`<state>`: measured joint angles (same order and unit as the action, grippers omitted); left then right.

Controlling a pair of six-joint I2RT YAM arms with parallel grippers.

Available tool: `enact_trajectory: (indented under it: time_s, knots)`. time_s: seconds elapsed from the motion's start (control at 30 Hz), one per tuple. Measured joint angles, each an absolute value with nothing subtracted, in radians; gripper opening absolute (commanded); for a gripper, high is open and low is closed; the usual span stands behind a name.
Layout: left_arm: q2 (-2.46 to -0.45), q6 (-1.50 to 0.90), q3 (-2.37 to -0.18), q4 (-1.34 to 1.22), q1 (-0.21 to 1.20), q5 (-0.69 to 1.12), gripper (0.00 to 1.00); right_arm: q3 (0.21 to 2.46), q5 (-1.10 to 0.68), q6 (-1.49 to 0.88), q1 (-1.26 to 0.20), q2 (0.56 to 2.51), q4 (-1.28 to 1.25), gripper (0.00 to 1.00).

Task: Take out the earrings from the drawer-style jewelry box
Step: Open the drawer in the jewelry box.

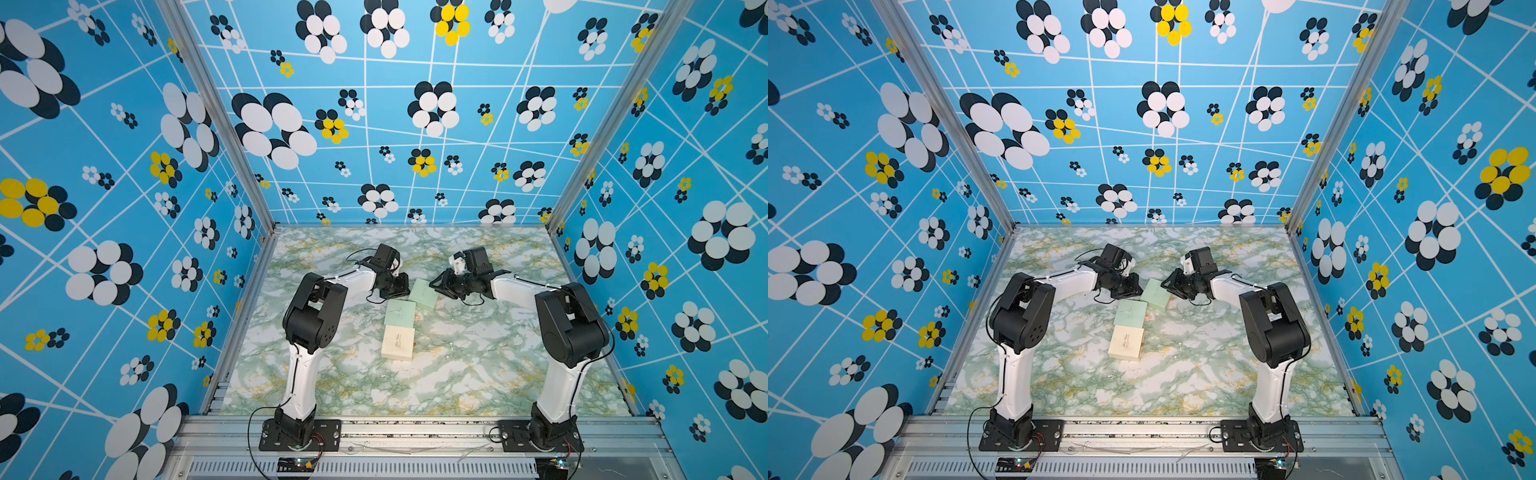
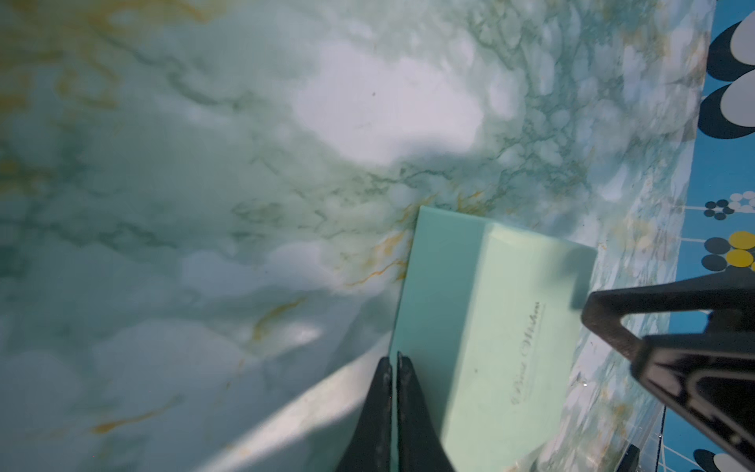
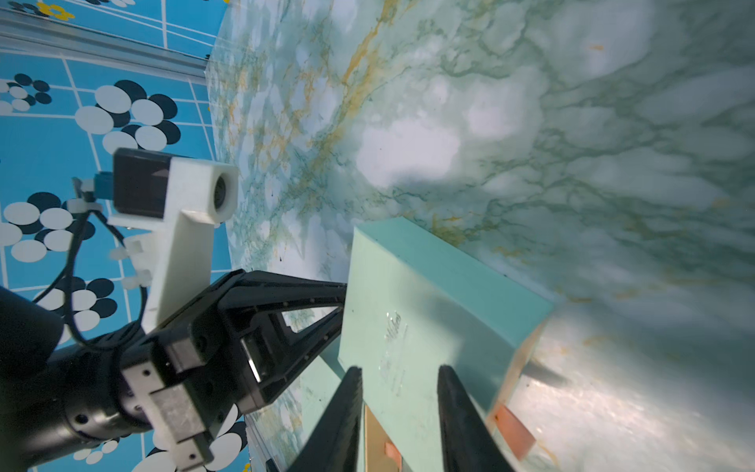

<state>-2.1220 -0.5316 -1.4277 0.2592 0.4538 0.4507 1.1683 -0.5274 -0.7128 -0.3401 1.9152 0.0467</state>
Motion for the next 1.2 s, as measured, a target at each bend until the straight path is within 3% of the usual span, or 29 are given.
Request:
enact_trajectory:
  time_s: [0.43, 1.2]
  knots:
    - [-1.985, -0.534, -1.374, 0.259, 0.453, 0.408, 0.09, 1.079, -0.382, -0.647, -0.34, 1.738, 0.167, 0.33]
    - [-2.05, -0.557, -1.451, 0.234, 0.542, 0.477, 0.08, 0.977, -0.409, -0.78, -0.34, 1.787, 0.048, 0.26]
